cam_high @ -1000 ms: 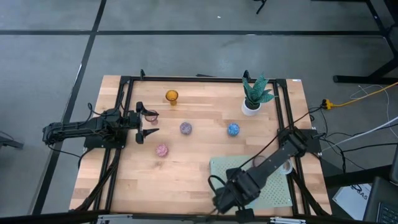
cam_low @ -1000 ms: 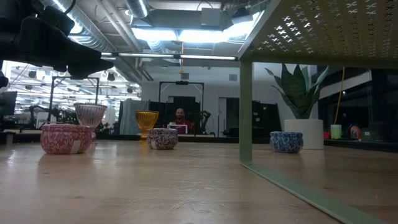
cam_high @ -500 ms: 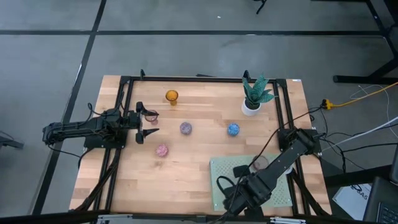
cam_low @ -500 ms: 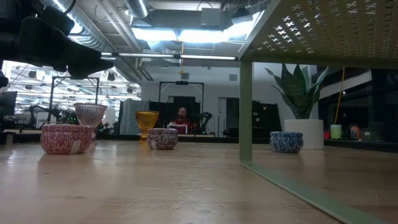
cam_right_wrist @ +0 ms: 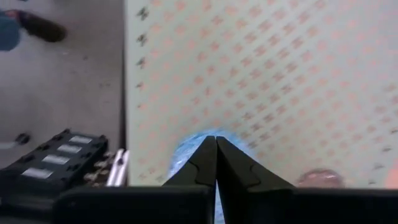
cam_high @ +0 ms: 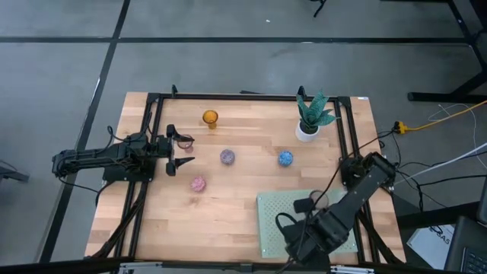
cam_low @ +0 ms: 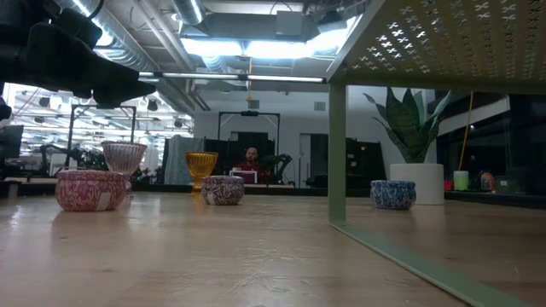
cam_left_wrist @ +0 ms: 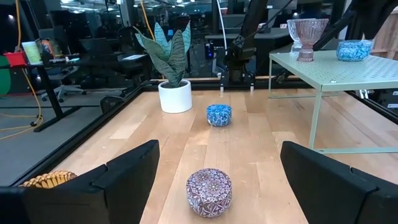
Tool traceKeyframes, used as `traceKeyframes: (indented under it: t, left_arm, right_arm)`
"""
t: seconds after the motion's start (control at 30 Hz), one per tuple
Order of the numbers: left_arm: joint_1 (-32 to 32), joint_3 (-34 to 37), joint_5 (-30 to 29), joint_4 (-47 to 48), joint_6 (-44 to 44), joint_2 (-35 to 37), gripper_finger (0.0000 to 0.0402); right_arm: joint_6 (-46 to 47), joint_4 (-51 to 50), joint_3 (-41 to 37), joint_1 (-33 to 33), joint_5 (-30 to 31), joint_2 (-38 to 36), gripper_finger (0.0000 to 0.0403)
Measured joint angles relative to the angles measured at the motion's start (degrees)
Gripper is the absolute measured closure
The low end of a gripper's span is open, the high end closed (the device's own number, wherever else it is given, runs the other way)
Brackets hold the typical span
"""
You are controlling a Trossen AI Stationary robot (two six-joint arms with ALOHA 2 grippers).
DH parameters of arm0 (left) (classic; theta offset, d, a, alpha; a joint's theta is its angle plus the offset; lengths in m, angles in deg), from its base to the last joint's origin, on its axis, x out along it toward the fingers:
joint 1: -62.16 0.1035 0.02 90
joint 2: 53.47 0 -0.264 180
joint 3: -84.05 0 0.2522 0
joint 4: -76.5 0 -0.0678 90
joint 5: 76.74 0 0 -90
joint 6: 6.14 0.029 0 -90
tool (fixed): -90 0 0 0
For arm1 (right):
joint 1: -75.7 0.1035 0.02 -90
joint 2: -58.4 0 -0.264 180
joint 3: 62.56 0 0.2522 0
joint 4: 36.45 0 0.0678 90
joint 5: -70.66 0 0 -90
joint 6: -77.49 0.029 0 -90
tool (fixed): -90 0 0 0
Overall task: Pick & Place candle stick holders
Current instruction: Put the light blue scented candle on the shelf
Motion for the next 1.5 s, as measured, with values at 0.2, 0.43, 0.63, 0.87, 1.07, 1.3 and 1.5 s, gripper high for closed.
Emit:
traceKeyframes:
  t: [0.2, 0.43, 0.63, 0.87, 1.07, 1.3, 1.5]
  left_arm:
    - [0.0, 0.0, 0.0, 0.0, 0.0, 0.0, 0.0068]
    - [0.0, 0.0, 0.0, 0.0, 0.0, 0.0, 0.0068]
    - [0.0, 0.0, 0.0, 0.0, 0.0, 0.0, 0.0068]
    - [0.0, 0.0, 0.0, 0.0, 0.0, 0.0, 0.0068]
    - [0.0, 0.0, 0.0, 0.0, 0.0, 0.0, 0.0068]
    - [0.0, 0.0, 0.0, 0.0, 0.0, 0.0, 0.0068]
    - [0.0, 0.0, 0.0, 0.0, 0.0, 0.0, 0.0068]
  right_arm:
    - [-1.8, 0.1, 0.0, -0.7, 2.9, 0.1, 0.04]
    - [-2.1, 0.6, 0.0, -0.6, 4.6, 1.4, 0.0397]
    - [-0.6, 0.0, -2.1, 0.6, 3.7, 1.6, 0.04]
    - [1.1, 0.3, -4.7, 2.4, 1.2, 1.6, 0.0398]
    - [2.7, 0.0, -4.7, 4.0, -1.0, 0.8, 0.0399]
    - [7.1, 0.0, -4.7, 5.6, -1.4, 0.8, 0.04]
    - [9.1, 0.0, -4.8, 6.1, -2.3, 0.7, 0.0396]
